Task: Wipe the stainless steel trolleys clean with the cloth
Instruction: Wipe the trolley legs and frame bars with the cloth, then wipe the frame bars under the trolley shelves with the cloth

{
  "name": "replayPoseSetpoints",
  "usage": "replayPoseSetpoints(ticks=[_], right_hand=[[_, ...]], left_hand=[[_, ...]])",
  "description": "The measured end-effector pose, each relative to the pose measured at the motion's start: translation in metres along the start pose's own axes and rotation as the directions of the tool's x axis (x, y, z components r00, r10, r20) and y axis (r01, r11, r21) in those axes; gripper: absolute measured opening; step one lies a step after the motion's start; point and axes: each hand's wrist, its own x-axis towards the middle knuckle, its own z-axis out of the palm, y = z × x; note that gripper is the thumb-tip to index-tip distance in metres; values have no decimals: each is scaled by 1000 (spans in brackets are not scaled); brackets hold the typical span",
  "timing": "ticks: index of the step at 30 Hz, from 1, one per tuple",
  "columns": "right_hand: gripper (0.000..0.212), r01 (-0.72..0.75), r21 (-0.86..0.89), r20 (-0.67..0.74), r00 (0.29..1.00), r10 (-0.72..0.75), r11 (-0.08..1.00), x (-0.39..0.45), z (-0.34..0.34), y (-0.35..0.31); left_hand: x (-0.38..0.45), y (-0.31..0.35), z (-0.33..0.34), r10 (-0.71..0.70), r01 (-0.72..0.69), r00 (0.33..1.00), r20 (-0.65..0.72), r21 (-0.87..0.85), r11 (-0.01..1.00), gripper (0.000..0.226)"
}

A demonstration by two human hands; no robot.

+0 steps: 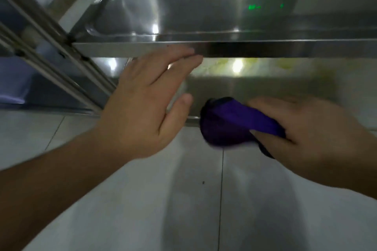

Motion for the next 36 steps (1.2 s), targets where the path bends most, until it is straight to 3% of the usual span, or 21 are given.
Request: replayPoseSetpoints(ticks=[3,5,7,10,15,17,21,23,26,29,31,32,36], right_hand=[[12,-281,101,220,942,255,954,10,43,20],[11,-355,111,262,911,317,928,21,68,30],[10,-398,158,258,900,351,904,35,89,36],[5,-468,211,237,876,419,858,61,110,40],[7,-517,395,144,851,504,760,105,127,47],[8,-507,480,84,839,538,716,124,132,50],[17,-443,549,-100,807,581,709,161,144,46],[28,-413,517,-201,793,575,750,179,156,36],[45,-379,436,-210,839,502,816,203,189,9],[55,-298,309,-4,949,314,903,221,238,-16],[58,-193,134,242,958,157,972,226,273,-25],[60,-138,83,300,948,108,987,227,285,-25],[62,-89,-3,257,962,87,996,222,295,-13]], left_hand=[[-40,-14,18,-68,66,979,195,16,998,50],[-57,-27,34,-146,148,924,354,23,989,50],[-72,-45,52,-205,218,885,418,16,976,47],[-89,-72,80,-330,362,854,403,-4,932,35],[-104,-113,110,-544,619,705,454,-20,785,26],[-107,-125,117,-594,673,665,452,-19,739,26],[-107,-144,123,-750,829,518,410,-24,559,43],[-105,-150,126,-793,859,457,403,32,512,54],[-104,-156,129,-821,886,454,346,-83,456,51],[-102,-160,132,-862,857,443,246,-398,326,40],[-98,-168,133,-883,789,427,193,-557,260,50],[-95,-172,134,-886,740,428,179,-632,230,48],[-77,-180,139,-849,565,492,193,-813,143,13]])
